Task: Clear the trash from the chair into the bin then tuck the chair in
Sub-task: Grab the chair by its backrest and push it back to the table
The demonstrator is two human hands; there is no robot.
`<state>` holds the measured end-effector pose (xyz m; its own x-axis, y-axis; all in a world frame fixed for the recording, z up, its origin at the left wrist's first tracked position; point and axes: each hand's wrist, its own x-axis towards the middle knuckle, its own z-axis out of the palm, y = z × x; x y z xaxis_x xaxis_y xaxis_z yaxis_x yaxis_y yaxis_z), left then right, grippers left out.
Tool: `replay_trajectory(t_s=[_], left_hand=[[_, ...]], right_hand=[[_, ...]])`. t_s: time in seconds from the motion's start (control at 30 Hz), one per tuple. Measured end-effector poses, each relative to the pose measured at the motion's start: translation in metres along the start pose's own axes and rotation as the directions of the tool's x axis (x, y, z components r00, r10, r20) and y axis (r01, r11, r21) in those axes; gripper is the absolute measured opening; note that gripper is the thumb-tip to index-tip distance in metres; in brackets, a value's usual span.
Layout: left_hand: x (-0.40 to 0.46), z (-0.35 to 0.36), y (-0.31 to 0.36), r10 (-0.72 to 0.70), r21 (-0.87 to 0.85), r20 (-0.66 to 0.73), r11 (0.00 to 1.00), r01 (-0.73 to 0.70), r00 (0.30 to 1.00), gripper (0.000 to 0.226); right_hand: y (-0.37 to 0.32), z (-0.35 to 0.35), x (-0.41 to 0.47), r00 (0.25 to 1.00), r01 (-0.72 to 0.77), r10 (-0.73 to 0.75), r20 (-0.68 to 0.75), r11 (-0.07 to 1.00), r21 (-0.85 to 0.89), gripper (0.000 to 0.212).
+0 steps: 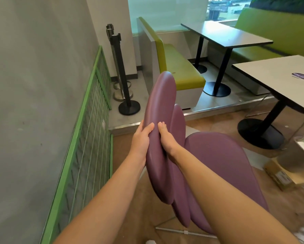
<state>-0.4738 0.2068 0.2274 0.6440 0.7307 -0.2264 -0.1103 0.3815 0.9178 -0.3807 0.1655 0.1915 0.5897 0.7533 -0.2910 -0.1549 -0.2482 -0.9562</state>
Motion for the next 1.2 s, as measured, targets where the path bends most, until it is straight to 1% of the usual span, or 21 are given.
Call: replay_trajectory(t_s=[0.03, 0.13, 0.23, 0.3, 0.37, 0.43, 0.53, 0.6, 0.63, 0.67, 0.7, 0.73, 0.77, 0.8, 0.83, 0.87, 0.9, 0.93, 1.0, 1.1, 1.2], left_hand=[[-0.006, 0.001, -0.003, 0.007, 0.001, -0.017, 1.0, -0.007, 1.0, 0.039], [-0.036, 0.006, -0.016, 0.038, -0.023, -0.068, 0.999, -0.039, 0.997, 0.037], [-0.062, 0.013, -0.027, 0.058, -0.024, -0.114, 0.998, -0.061, 0.992, 0.041], [-0.078, 0.019, -0.037, 0.065, -0.04, -0.139, 0.997, -0.071, 0.988, 0.047], [-0.093, 0.025, -0.045, 0.053, -0.049, -0.179, 0.997, -0.063, 0.982, 0.056], [-0.109, 0.034, -0.051, 0.044, -0.058, -0.215, 0.997, -0.057, 0.976, 0.059], [-0.128, 0.049, -0.058, 0.039, -0.067, -0.237, 0.996, -0.057, 0.971, 0.061], [-0.128, 0.05, -0.058, 0.039, -0.035, -0.212, 0.998, -0.048, 0.977, 0.063], [-0.125, 0.046, -0.057, 0.061, 0.014, -0.189, 0.998, -0.06, 0.98, 0.065], [-0.122, 0.042, -0.056, 0.113, 0.124, -0.156, 0.988, -0.094, 0.981, 0.064], [-0.117, 0.036, -0.054, 0.197, 0.298, -0.108, 0.941, -0.158, 0.974, 0.063], [-0.113, 0.029, -0.051, 0.294, 0.493, -0.018, 0.834, -0.248, 0.956, 0.061], [-0.107, 0.021, -0.046, 0.379, 0.657, 0.107, 0.667, -0.351, 0.919, 0.059], [-0.101, 0.012, -0.039, 0.413, 0.76, 0.26, 0.47, -0.449, 0.873, 0.057], [-0.093, 0.006, -0.031, 0.399, 0.799, 0.402, 0.286, -0.528, 0.824, 0.052], [-0.085, 0.002, -0.021, 0.349, 0.799, 0.517, 0.131, -0.587, 0.782, 0.046], [-0.078, -0.001, -0.014, 0.282, 0.787, 0.586, 0.025, -0.616, 0.76, 0.04], [-0.073, -0.001, -0.007, 0.223, 0.772, 0.626, -0.042, -0.635, 0.747, 0.036], [-0.067, 0.003, -0.005, 0.171, 0.759, 0.649, -0.091, -0.644, 0.741, 0.032], [-0.064, 0.009, -0.011, 0.251, 0.781, 0.616, -0.078, -0.619, 0.746, 0.034], [-0.059, 0.006, -0.018, 0.338, 0.773, 0.617, -0.089, -0.629, 0.71, 0.033]], right_hand=[[0.001, 0.0, -0.008, 1.0, -0.013, 0.013, 0.011, 1.0, -0.004, 0.075], [0.015, -0.003, -0.034, 0.996, -0.06, 0.059, 0.062, 0.998, 0.012, 0.104], [0.029, -0.01, -0.054, 0.997, -0.054, 0.052, 0.063, 0.998, 0.028, 0.108], [0.027, -0.017, -0.077, 0.995, -0.073, 0.071, 0.071, 0.997, 0.032, 0.096], [0.026, -0.024, -0.097, 0.992, -0.097, 0.09, 0.093, 0.993, 0.071, 0.069], [0.026, -0.033, -0.115, 0.989, -0.121, 0.115, 0.089, 0.99, 0.071, 0.054], [0.019, -0.04, -0.149, 0.991, -0.135, 0.135, 0.016, 0.991, 0.011, 0.047], [0.009, -0.04, -0.174, 0.985, -0.166, 0.161, -0.063, 0.984, -0.068, 0.046], [0.005, -0.036, -0.186, 0.983, -0.164, 0.15, -0.106, 0.977, -0.136, 0.045], [0.001, -0.033, -0.198, 0.982, -0.149, 0.117, -0.149, 0.963, -0.224, 0.044], [0.001, -0.027, -0.206, 0.982, -0.121, 0.065, -0.179, 0.94, -0.318, 0.046], [0.005, -0.021, -0.216, 0.976, -0.096, 0.007, -0.218, 0.911, -0.402, 0.049], [0.012, -0.014, -0.222, 0.964, -0.089, -0.038, -0.262, 0.884, -0.458, 0.053], [0.018, -0.008, -0.23, 0.944, -0.096, -0.08, -0.321, 0.863, -0.496, 0.057], [0.024, -0.003, -0.236, 0.915, -0.101, -0.134, -0.381, 0.837, -0.537, 0.059], [0.028, 0.001, -0.241, 0.882, -0.112, -0.187, -0.432, 0.808, -0.579, 0.06], [0.031, 0.004, -0.245, 0.855, -0.119, -0.24, -0.46, 0.773, -0.624, 0.061], [0.033, 0.005, -0.248, 0.828, -0.122, -0.289, -0.48, 0.743, -0.658, 0.061], [0.035, 0.005, -0.247, 0.799, -0.125, -0.358, -0.484, 0.688, -0.715, 0.063], [0.038, 0.0, -0.242, 0.793, -0.108, -0.435, -0.428, 0.59, -0.8, 0.066], [0.041, -0.002, -0.24, 0.768, -0.092, -0.488, -0.415, 0.558, -0.825, 0.062]])
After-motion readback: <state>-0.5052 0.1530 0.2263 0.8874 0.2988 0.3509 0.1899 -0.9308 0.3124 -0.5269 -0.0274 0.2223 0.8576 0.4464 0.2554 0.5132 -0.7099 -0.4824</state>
